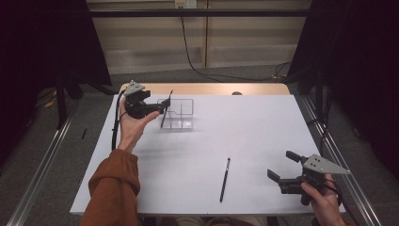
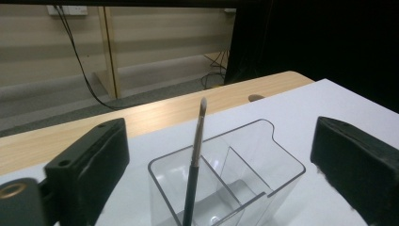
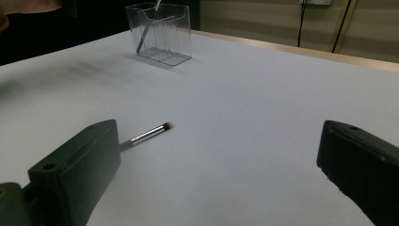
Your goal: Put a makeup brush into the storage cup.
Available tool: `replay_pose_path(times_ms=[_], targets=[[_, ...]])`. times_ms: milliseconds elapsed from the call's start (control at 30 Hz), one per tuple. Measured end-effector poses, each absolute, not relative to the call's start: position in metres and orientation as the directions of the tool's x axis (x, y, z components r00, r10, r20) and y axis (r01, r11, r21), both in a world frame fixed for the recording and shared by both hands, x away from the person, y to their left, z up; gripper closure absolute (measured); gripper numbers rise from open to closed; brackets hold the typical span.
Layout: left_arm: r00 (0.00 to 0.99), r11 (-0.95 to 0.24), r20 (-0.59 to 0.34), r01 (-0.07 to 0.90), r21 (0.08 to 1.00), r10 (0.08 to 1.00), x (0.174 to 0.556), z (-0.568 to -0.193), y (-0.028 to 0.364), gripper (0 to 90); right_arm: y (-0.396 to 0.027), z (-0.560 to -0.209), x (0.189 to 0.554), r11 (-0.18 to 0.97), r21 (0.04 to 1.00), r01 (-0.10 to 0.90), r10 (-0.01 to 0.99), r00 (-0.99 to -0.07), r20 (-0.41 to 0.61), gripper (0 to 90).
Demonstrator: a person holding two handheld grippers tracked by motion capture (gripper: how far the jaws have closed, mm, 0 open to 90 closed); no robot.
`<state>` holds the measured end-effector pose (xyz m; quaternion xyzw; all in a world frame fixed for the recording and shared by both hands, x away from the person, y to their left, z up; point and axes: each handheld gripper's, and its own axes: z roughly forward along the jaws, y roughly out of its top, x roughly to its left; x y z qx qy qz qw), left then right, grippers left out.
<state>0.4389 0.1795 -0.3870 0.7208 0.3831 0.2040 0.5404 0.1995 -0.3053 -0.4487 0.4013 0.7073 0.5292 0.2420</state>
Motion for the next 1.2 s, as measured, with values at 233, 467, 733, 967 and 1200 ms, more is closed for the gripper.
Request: replay_pose_path(times_ms=[233,467,733,967,1200], targets=[[0.630,-0.131,-0.099,0.308,0.942,0.771,0.423,-0.385,0.187,3.2,-0.305,-0.449,0.200,0.115,0.943,0.311,0.826,-0.557,0.083,0.0],[0.647,-0.154,-0.090,0.310,0.938,0.757,0.407,-0.387,0.190,3.5,-0.305,-0.449,0.201,0.118,0.943,0.311,0.827,-0.557,0.080,0.0],[0.647,-0.139,-0.101,0.310,0.941,0.756,0.388,-0.386,0.192,3.0,-0.305,-0.449,0.201,0.115,0.944,0.309,0.830,-0.552,0.080,0.0],[0.643,-0.135,-0.075,0.271,0.953,0.762,0.367,-0.389,0.200,3.1,-0.306,-0.449,0.201,0.115,0.945,0.305,0.835,-0.545,0.075,0.0],[0.644,-0.140,-0.058,0.252,0.957,0.763,0.347,-0.386,0.207,3.1,-0.305,-0.449,0.202,0.106,0.946,0.305,0.840,-0.537,0.079,0.0]])
